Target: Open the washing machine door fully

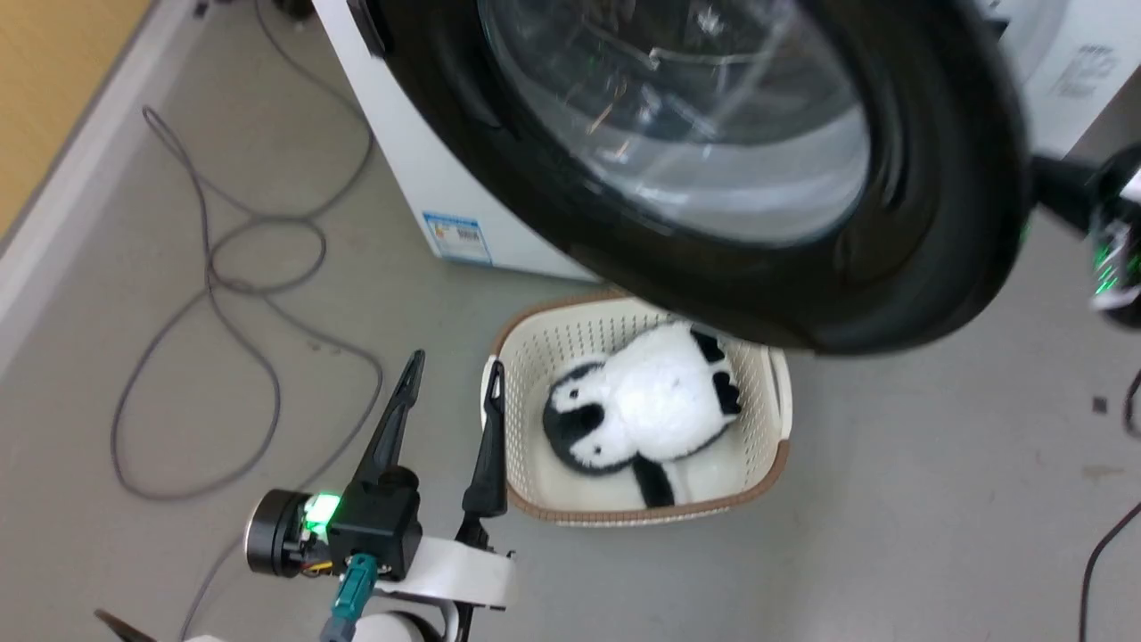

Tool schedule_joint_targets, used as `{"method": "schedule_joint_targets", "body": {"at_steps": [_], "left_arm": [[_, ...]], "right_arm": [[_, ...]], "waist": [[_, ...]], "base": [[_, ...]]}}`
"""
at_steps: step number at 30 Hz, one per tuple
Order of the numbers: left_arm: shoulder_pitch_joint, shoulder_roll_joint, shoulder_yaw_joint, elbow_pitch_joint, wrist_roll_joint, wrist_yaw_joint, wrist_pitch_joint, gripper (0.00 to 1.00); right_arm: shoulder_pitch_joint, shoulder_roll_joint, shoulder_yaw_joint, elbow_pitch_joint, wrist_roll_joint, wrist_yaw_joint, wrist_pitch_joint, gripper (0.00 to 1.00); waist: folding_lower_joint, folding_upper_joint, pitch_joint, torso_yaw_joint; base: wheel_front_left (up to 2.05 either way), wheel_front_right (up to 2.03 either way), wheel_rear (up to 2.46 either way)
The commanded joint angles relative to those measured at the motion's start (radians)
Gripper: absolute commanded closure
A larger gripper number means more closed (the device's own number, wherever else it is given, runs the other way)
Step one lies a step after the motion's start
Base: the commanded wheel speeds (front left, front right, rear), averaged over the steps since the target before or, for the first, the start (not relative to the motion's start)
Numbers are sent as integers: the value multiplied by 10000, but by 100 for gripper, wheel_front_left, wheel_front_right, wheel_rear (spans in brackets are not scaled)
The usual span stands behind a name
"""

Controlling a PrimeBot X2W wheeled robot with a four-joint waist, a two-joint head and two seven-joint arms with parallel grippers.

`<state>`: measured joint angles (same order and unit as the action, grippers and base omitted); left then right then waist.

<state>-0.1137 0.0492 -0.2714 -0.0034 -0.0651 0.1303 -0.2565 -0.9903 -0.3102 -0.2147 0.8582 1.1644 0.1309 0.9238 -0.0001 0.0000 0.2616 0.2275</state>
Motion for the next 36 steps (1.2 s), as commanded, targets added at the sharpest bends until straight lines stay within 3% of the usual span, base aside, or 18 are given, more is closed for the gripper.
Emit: {"method": "schedule_joint_targets", "body": {"at_steps": [1,17,25,36], "left_arm": [[120,10,54,16,-14,-46,-53,0],[815,10,464,202,24,-265,-53,0],[1010,16,618,258,121,-436,-53,0],[1248,17,693,324,192,-630,-53,0]], "right_arm": [[330,162,-16,-145,92,-2,70,100],[3472,1776,-215,-2540,505,-2,878,100],[4582,2286,-83,-3735,655,-2,1169,100],[6222,2593,1589,-5370,1936,-2,868,100]], "waist": [[1,0,-324,-54],[1,0,-1714,-24],[1,0,-2001,103],[1,0,-2354,393]], "base": [[0,0,0],[0,0,0],[0,0,0],[0,0,0]]}}
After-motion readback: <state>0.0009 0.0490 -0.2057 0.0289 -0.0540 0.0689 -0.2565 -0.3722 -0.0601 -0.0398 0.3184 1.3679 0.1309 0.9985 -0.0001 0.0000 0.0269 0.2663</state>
